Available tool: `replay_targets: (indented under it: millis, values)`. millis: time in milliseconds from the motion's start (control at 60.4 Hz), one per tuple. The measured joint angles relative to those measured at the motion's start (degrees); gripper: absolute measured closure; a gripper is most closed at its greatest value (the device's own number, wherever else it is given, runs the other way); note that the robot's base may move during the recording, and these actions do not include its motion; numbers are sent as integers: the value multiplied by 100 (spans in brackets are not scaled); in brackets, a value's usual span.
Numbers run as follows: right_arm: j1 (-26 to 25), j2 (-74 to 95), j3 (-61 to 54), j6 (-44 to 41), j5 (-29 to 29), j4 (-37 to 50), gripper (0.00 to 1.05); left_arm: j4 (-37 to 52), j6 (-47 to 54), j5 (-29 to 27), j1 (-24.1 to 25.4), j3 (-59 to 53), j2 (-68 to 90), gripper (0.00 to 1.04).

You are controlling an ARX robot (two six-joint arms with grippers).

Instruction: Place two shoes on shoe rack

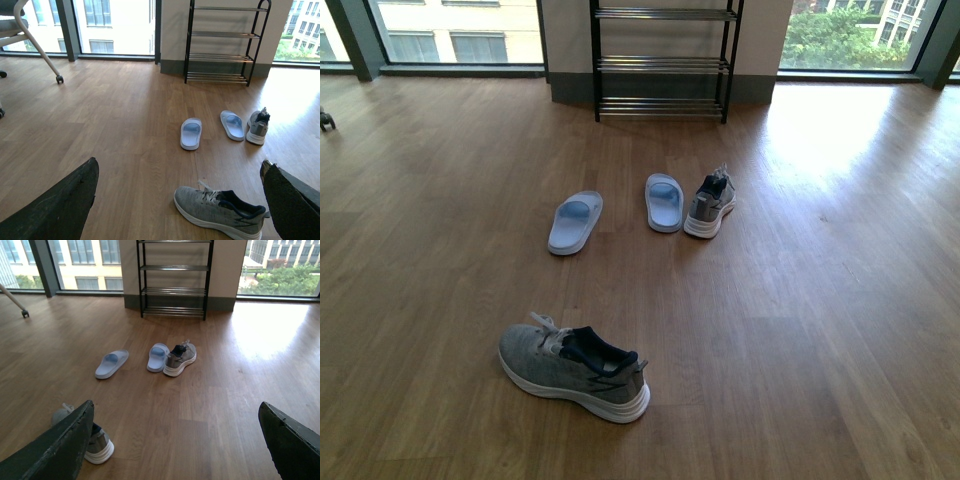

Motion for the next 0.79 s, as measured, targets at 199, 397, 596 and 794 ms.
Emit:
replay_targets:
  millis: [199,397,596,794]
  values:
    - [0,0,0,0,0,0,9,0,0,2,0,0,0,9]
    - [0,0,0,0,-2,0,9,0,0,0,0,0,0,9]
    - [0,0,0,0,0,0,9,0,0,2,0,0,0,9]
    - [0,2,0,0,0,0,9,0,0,2,0,0,0,9]
